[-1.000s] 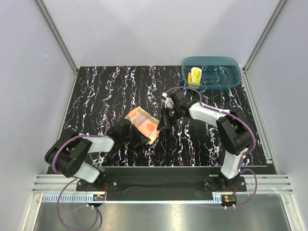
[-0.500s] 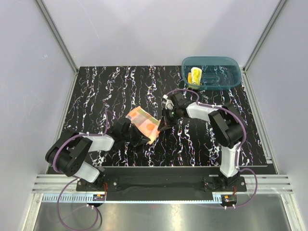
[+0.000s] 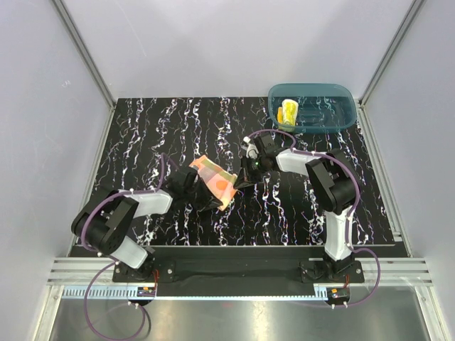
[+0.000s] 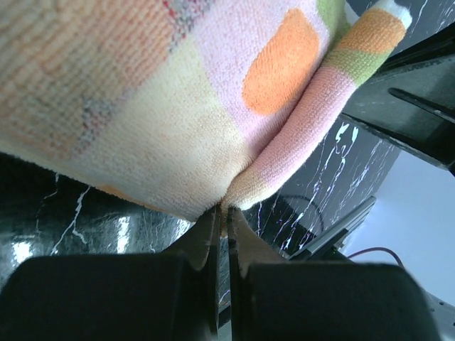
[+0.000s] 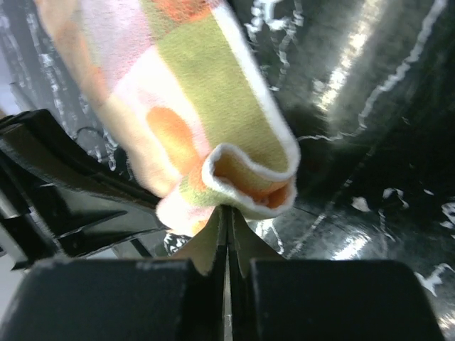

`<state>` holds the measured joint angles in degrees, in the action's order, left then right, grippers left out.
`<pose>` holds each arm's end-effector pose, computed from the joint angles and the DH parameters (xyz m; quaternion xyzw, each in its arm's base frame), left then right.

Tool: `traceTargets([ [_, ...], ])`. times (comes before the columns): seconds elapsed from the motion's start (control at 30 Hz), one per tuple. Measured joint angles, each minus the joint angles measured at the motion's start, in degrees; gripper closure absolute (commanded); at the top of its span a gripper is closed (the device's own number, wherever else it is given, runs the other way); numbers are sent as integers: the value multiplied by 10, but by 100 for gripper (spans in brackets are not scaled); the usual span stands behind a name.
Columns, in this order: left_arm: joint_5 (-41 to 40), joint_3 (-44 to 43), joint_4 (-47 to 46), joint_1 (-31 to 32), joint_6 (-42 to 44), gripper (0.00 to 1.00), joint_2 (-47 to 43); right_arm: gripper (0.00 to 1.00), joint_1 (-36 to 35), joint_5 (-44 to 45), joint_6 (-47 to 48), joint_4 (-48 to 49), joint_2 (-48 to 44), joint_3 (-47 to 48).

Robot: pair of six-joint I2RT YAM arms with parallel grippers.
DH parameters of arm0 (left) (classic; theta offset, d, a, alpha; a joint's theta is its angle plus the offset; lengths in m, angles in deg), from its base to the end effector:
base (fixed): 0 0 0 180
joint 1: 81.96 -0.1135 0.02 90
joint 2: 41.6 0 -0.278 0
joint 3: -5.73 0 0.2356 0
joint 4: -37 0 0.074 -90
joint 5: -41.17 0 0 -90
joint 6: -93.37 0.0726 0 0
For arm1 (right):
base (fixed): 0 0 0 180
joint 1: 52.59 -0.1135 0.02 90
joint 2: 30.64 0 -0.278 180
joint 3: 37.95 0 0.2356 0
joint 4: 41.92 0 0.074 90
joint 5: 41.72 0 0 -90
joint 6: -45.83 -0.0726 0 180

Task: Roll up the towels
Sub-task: Roll the towel

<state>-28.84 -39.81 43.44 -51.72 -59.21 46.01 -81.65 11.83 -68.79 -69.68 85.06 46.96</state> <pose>0.2273 -0.1612 0.1269 -0.1974 0.9017 -0.3646 0.1230 0.3392 0.2378 0.1304 -0.1201 0.9103 0.3848 0.0938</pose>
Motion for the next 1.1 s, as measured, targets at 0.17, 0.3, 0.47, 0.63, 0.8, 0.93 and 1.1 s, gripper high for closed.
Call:
traceTargets([
  [0.17,10,-17,6,-2,10,99,17,96,0,-38,6,27,-22,-24],
  [0.3,17,-26,10,-2,14,99,26,96,0,-58,9,40,-62,-49],
  [0.47,19,-30,14,-2,15,100,26,97,0,-68,10,61,-70,-50],
  [0.63,22,-32,16,-3,17,99,29,98,0,-80,4,86,-58,-52],
  [0.8,24,-33,17,-5,18,100,29,100,0,-81,-2,89,-20,-39],
  [0.93,26,-33,18,-7,18,100,29,100,0,-80,-5,88,4,-25],
  [1.1,28,-33,19,-9,23,98,29,100,1,-80,-16,92,33,-17],
])
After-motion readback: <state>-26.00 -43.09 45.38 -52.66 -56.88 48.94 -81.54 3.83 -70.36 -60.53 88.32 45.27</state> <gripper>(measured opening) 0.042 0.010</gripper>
